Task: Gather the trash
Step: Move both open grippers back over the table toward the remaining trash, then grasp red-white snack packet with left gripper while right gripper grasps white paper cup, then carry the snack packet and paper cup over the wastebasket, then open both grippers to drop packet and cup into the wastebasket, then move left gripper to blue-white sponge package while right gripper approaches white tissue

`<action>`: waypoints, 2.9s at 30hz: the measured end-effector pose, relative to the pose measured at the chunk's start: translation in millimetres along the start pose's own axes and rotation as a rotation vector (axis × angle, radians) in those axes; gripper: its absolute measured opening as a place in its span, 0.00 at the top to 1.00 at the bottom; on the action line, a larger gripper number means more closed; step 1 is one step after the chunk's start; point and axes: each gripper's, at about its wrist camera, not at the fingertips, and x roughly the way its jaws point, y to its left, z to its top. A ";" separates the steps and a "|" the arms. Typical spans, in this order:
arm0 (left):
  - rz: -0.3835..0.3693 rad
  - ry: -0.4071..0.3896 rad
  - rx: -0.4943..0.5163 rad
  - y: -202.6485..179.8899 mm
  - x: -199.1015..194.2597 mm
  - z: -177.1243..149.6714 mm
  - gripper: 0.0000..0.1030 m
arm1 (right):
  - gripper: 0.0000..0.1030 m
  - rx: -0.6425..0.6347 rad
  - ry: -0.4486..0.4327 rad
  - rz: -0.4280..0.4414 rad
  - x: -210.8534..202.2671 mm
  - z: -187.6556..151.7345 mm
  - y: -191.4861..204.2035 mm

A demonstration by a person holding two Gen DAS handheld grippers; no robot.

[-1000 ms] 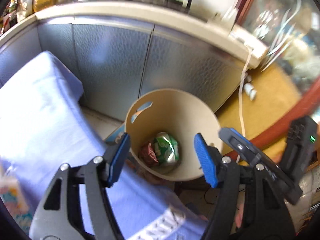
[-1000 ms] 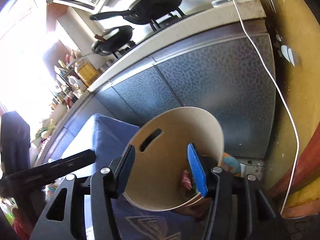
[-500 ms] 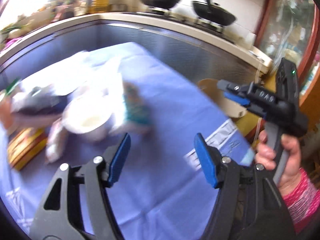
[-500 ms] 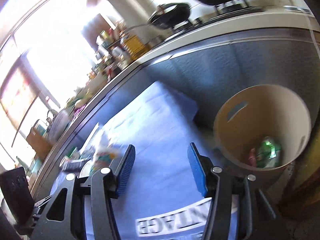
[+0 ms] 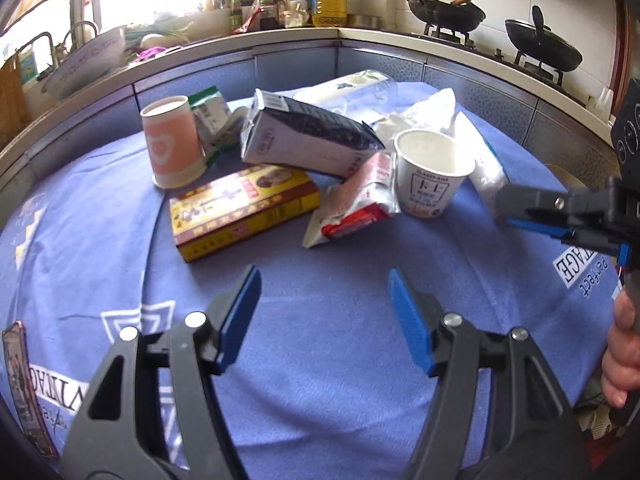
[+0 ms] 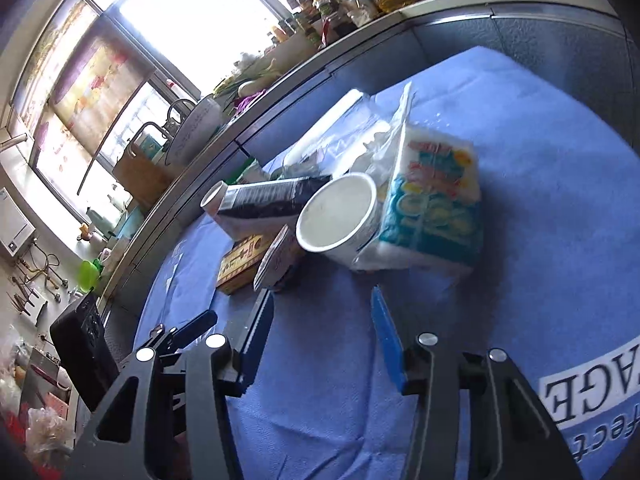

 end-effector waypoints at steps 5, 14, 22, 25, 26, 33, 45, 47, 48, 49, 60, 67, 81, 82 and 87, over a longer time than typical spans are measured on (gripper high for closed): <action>0.023 -0.032 0.058 -14.2 21.5 17.0 0.38 | 0.51 0.039 -0.004 -0.030 5.6 16.5 -3.2; -0.023 -0.028 0.070 -26.5 44.8 39.8 0.82 | 0.68 0.149 -0.051 -0.054 28.8 56.0 -12.3; -0.145 -0.032 -0.046 9.7 -2.9 14.6 0.87 | 0.96 0.112 -0.018 0.009 21.5 34.7 -1.5; -0.182 -0.039 -0.094 20.8 -21.3 6.7 0.87 | 0.96 0.108 0.004 0.061 11.9 23.4 4.2; -0.194 -0.045 -0.112 24.7 -27.6 5.6 0.87 | 0.96 0.099 0.006 0.071 7.6 20.6 6.4; -0.268 -0.107 -0.145 26.9 -58.1 25.4 0.87 | 0.96 0.134 -0.059 0.155 -41.9 23.7 -4.3; -0.591 -0.081 0.172 -166.9 -14.9 126.8 0.87 | 0.96 0.361 -0.450 -0.084 -184.6 23.2 -161.0; -0.661 -0.034 0.213 -212.2 4.4 140.2 0.87 | 0.96 0.391 -0.496 -0.179 -203.4 16.2 -192.6; -0.691 -0.007 0.232 -235.3 15.0 146.2 0.87 | 0.96 0.404 -0.513 -0.222 -210.3 12.8 -207.5; -0.715 0.019 0.250 -256.5 27.5 152.5 0.87 | 0.96 0.419 -0.529 -0.268 -217.7 10.2 -223.3; -0.651 0.282 0.326 -392.9 147.0 155.8 0.69 | 0.95 0.460 -0.472 -0.447 -201.8 3.8 -308.5; -0.598 0.303 0.314 -397.6 155.8 150.0 0.50 | 0.56 0.449 -0.490 -0.474 -190.0 2.6 -309.2; -0.597 0.145 0.248 -266.6 54.9 116.1 0.49 | 0.41 0.343 -0.502 -0.361 -182.9 10.3 -232.3; -0.582 0.142 0.234 -248.2 49.1 108.1 0.49 | 0.41 0.331 -0.487 -0.341 -177.3 14.6 -225.9; -0.440 0.137 0.150 -159.2 26.6 69.4 0.48 | 0.41 0.268 -0.361 -0.225 -122.1 45.1 -185.8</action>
